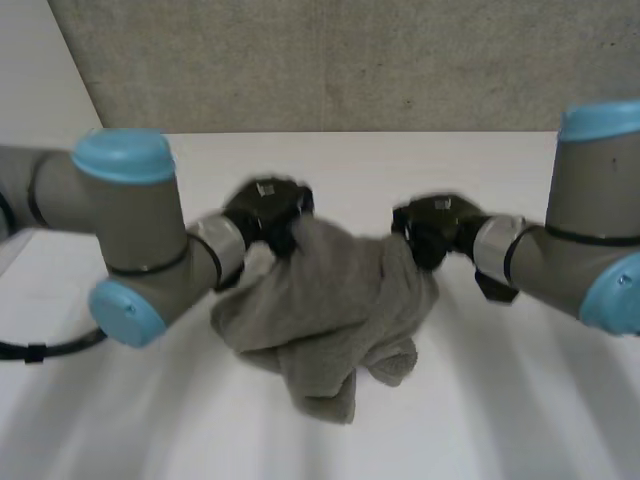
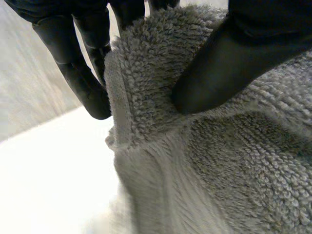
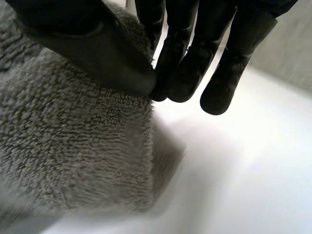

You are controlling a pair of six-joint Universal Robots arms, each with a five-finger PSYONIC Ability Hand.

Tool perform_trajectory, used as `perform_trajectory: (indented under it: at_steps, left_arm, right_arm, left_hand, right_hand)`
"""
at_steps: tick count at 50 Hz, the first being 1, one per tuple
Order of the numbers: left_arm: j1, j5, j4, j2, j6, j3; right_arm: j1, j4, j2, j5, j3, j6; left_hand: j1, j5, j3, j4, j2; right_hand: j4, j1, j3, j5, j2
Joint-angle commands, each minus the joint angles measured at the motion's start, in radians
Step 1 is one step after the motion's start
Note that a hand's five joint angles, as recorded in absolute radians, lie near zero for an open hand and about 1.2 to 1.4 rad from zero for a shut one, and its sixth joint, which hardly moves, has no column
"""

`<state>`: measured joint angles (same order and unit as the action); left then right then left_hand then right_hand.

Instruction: Fold the towel.

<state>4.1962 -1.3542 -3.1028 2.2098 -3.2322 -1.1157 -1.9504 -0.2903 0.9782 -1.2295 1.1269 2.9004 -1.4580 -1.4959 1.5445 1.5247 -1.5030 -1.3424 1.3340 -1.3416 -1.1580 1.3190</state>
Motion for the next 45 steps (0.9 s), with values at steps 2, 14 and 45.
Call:
perform_trajectory:
  at_steps: [2, 14, 45]
  left_arm:
    - [0.047, -0.210, -0.094, -0.186, 0.005, 0.143]
    - [0.044, -0.235, -0.254, -0.332, -0.003, -0.076]
    - [0.030, -0.220, -0.152, -0.400, -0.182, -0.645]
  right_arm:
    - [-0.025, 0.453, 0.117, -0.116, -0.067, 0.062]
    - [-0.033, 0.634, 0.287, -0.177, 0.136, 0.069]
    - [-0.061, 0.160, 0.152, -0.047, 0.222, -0.146]
  left_hand:
    - [0.062, 0.274, -0.148, -0.128, 0.107]
    - [0.062, 0.274, -0.148, -0.128, 0.107]
    - [0.062, 0.274, -0.148, -0.128, 0.107]
  right_hand:
    - [-0.054, 0.062, -0.055, -0.064, 0.077]
    - [-0.054, 0.062, -0.055, -0.064, 0.077]
    - [0.896, -0.888, 0.895, 0.886, -0.873]
